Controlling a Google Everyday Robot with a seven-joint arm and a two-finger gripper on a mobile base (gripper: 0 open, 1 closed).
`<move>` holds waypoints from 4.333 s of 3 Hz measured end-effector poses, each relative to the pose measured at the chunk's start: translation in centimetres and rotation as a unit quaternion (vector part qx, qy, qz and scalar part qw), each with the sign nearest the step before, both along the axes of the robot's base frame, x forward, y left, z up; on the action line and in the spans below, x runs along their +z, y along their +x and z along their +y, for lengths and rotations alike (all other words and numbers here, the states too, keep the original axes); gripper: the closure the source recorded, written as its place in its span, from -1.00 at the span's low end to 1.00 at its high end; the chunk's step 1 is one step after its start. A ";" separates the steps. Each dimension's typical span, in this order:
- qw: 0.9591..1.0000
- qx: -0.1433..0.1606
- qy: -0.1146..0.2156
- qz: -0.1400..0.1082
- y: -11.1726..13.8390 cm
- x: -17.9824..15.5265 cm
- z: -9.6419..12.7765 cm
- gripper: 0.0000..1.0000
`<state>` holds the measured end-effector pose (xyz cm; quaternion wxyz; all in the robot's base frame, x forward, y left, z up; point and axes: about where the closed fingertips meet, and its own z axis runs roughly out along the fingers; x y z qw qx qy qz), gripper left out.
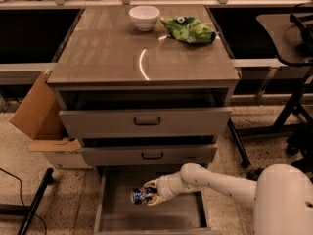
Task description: Pick pepsi can from bottom drawer and place on counter
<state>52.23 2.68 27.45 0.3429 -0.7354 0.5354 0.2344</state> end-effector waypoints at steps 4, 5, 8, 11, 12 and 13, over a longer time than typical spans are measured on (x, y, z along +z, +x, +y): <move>0.987 -0.009 -0.088 -0.131 -2.7 18.1 -1.5 1.00; 0.979 0.000 -0.095 -0.181 -3.0 25.5 -2.4 1.00; 0.976 0.000 -0.054 -0.213 -1.9 34.5 -4.5 1.00; 0.968 0.003 -0.037 -0.250 -1.6 44.9 -8.1 1.00; 0.967 -0.005 -0.018 -0.254 -0.5 47.6 -8.8 1.00; 0.965 -0.022 -0.005 -0.260 1.0 52.9 -9.4 1.00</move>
Offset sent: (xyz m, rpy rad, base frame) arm -0.0185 -0.0136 0.1788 -0.2970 -0.2976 0.0131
